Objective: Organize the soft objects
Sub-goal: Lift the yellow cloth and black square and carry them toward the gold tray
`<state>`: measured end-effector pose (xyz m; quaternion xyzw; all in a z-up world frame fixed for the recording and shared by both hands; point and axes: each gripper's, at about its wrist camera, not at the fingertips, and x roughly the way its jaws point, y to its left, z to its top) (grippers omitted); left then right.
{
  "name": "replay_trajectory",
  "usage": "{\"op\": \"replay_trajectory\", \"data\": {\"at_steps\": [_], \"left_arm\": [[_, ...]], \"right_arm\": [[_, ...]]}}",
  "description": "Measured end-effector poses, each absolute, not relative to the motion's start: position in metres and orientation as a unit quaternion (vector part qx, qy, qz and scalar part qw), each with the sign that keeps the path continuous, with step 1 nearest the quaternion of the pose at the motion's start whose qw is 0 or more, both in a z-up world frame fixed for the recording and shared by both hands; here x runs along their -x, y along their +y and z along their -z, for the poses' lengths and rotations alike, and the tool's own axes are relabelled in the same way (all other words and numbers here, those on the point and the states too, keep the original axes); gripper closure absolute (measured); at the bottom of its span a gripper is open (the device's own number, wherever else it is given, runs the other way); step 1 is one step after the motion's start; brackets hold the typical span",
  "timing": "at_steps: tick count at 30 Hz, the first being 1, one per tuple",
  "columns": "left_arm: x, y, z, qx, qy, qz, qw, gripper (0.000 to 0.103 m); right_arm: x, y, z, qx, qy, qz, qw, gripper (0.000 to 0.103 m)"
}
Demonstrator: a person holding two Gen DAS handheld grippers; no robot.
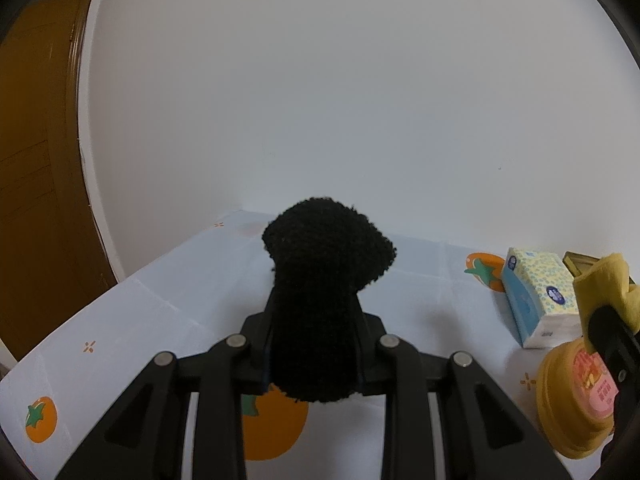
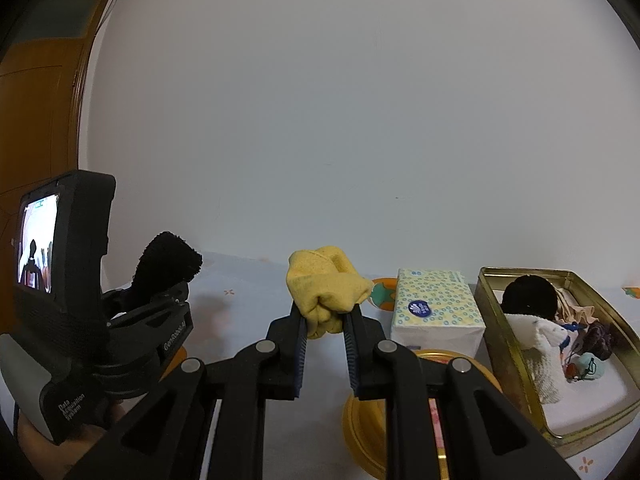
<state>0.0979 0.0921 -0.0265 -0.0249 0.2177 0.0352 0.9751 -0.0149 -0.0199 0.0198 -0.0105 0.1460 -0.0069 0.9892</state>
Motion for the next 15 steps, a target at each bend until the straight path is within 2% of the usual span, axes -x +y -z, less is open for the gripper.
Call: {"op": "replay_trajectory", "data": {"at_steps": [15], "left_arm": [[-0.080,0.076,0.026,0.012,0.204,-0.023,0.979,0.075]], "right_arm": [[0.030,-0.026,-0.020,0.011,0.148,0.008,0.989,0.084]]}}
